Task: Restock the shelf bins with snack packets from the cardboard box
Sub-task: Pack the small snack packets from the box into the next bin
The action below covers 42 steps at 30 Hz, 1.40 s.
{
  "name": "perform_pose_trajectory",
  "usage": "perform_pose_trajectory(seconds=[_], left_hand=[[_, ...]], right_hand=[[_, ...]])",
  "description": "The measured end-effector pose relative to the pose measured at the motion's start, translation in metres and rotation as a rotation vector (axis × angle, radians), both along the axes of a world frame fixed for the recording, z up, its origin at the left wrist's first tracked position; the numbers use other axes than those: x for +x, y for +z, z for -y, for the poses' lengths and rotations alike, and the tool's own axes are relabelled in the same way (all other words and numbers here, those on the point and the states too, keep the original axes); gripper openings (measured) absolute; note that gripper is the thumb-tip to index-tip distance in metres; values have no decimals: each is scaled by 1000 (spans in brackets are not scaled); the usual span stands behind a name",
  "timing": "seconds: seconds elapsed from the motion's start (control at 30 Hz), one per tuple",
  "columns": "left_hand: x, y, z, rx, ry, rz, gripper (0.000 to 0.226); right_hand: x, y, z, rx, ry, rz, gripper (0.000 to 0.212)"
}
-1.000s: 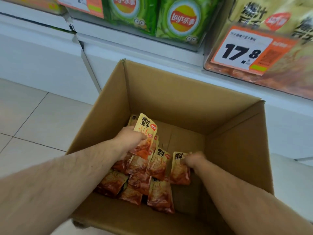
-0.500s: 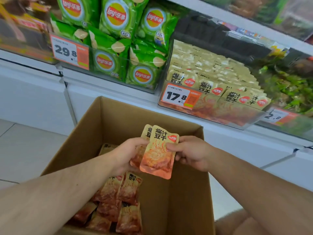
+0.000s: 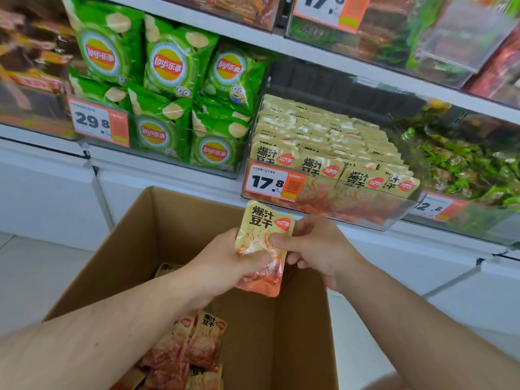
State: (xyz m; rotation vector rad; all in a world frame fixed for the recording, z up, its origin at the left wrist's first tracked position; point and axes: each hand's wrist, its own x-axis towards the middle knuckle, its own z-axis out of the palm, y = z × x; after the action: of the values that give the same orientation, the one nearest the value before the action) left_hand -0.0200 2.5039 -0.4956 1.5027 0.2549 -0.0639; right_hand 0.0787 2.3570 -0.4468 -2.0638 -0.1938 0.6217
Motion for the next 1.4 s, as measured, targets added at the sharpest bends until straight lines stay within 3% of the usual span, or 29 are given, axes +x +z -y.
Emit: perform_pose_trajectory(seconds=[0.1, 0.17, 0.3, 0.4, 0.63, 0.8, 0.83, 0.93, 1.0, 1.07, 1.4], left_hand=[[8, 15, 2, 198, -45, 90, 30], [14, 26, 5, 371, -95, 147, 31], [29, 40, 18, 547, -197, 187, 30], [42, 48, 29, 606, -247, 224, 41], [69, 59, 57, 629, -259, 270, 36], [98, 86, 78, 734, -99, 428, 39], [105, 89, 80, 811, -62, 478, 42], [127, 90, 85, 1290, -48, 613, 59], [142, 86, 88, 1524, -114, 582, 70], [153, 79, 90, 1627, -156, 518, 78], [162, 54, 82, 1559, -15, 696, 80]], right_hand=[[13, 24, 15, -40, 102, 236, 68], [18, 40, 25, -7, 263, 268, 73], [25, 53, 44, -183, 555, 397, 48], [30, 56, 56, -156, 514, 426, 28], [44, 68, 87, -186, 409, 471, 24], [56, 121, 116, -366, 268, 631, 17], [59, 135, 122, -445, 232, 691, 15], [69, 169, 133, -720, 165, 826, 20], [80, 181, 131, -901, 195, 878, 21], [93, 184, 122, -1059, 259, 937, 28], [145, 171, 77, -1191, 478, 988, 36]])
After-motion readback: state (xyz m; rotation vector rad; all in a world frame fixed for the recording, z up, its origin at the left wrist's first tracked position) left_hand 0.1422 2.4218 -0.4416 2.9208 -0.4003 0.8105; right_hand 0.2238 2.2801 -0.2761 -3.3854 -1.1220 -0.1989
